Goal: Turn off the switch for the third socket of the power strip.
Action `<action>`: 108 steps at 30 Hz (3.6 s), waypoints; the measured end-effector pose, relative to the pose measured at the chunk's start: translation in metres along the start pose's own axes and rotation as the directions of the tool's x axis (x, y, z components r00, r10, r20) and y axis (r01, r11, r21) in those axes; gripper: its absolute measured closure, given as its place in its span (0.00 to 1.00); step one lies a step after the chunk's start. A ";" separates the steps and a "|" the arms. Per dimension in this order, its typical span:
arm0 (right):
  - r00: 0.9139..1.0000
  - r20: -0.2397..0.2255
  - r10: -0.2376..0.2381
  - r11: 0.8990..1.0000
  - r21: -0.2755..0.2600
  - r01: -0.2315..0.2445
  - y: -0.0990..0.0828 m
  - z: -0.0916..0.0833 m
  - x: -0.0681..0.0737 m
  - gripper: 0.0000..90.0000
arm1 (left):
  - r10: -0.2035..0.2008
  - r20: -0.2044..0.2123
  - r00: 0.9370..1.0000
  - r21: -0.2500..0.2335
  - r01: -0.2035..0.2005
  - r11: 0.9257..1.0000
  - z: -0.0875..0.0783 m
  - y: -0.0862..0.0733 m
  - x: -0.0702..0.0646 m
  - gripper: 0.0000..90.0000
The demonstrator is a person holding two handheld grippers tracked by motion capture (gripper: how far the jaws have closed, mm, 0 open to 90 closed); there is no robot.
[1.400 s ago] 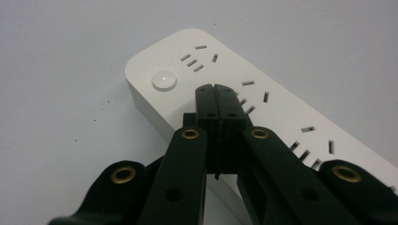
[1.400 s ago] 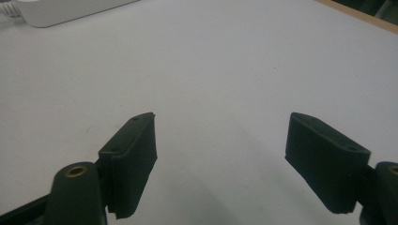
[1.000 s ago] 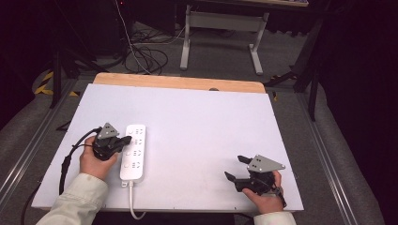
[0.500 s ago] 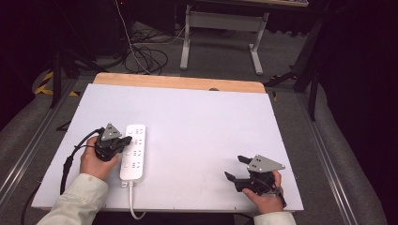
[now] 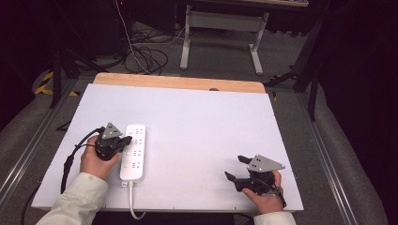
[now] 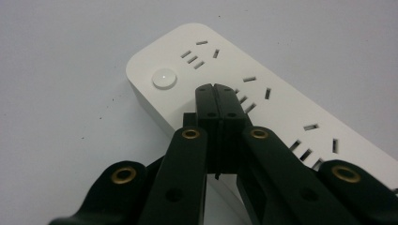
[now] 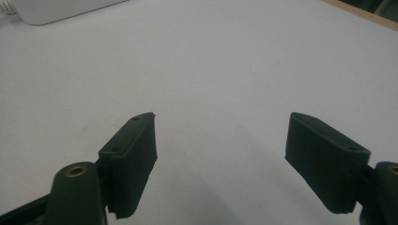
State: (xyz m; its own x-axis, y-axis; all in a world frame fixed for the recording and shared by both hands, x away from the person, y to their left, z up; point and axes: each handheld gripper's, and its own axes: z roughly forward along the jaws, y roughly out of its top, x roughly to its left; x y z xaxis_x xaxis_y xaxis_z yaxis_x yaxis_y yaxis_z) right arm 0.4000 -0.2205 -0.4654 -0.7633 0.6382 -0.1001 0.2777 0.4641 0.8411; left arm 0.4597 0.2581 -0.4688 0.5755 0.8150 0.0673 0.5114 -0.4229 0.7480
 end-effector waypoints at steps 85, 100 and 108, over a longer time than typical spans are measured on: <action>1.000 0.000 0.007 1.000 -0.001 -0.007 -0.001 0.000 -0.001 0.29 | 0.043 0.161 0.986 -0.304 0.008 0.953 -0.102 -0.046 -0.006 0.13; 1.000 -0.004 0.004 1.000 0.000 -0.004 -0.001 0.000 0.000 0.29 | 0.007 0.126 0.992 -0.279 0.028 0.960 -0.099 -0.083 0.000 0.13; 1.000 -0.007 0.005 1.000 -0.002 -0.005 -0.001 0.000 -0.001 0.29 | 0.024 0.100 0.995 -0.272 0.004 0.962 -0.094 -0.099 0.006 0.13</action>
State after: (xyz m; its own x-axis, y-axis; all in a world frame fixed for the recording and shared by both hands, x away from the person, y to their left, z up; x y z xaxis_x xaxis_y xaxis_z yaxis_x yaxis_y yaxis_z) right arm 0.4003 -0.2211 -0.4660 -0.7658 0.6365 -0.0920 0.2804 0.4592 0.8429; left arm 0.3525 0.3418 -0.4800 0.6482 0.7613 0.0187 0.3214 -0.2958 0.8995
